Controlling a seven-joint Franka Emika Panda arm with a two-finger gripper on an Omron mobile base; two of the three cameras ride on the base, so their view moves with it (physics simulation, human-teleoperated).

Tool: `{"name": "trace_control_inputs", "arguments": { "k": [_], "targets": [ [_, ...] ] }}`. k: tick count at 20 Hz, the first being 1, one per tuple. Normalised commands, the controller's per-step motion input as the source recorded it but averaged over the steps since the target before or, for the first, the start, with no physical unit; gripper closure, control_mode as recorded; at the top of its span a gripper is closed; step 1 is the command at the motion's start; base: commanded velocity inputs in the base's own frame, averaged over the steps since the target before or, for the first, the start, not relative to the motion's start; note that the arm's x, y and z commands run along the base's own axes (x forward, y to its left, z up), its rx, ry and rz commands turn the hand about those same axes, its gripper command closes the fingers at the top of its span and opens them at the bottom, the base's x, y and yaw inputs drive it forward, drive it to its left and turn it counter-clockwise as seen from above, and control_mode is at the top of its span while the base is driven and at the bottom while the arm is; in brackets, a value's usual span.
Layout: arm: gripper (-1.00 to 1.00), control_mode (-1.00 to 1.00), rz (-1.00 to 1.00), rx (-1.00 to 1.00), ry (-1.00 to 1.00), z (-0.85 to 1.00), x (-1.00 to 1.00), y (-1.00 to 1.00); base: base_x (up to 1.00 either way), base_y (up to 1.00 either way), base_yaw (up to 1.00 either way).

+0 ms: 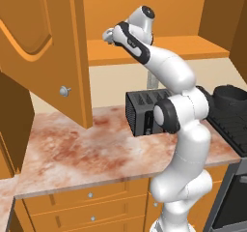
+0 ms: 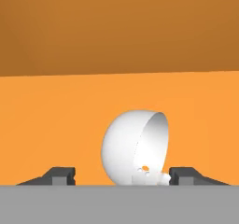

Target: Open the cabinet and move the ladle to the pot. Then close the cabinet.

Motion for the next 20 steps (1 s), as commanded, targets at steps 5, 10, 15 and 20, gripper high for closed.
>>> {"name": "trace_control_inputs", "arguments": {
  "k": [5,10,15,20],
  "targets": [
    [1.0,-1.0,0.0,-0.02,0.0,-0.03,0.06,0.07,0.0,0.0,0.0],
    [1.0,-1.0,0.0,-0.04,0.0,0.0,0.0,0.06,0.0,0.0,0.0],
    [1.0,-1.0,0.0,-0.04,0.0,0.0,-0.1,0.02,0.0,0.0,0.0],
    [1.0,-1.0,0.0,-0.02,-0.04,0.0,-0.59,0.0,0.0,0.0,0.0]
  ]
}}
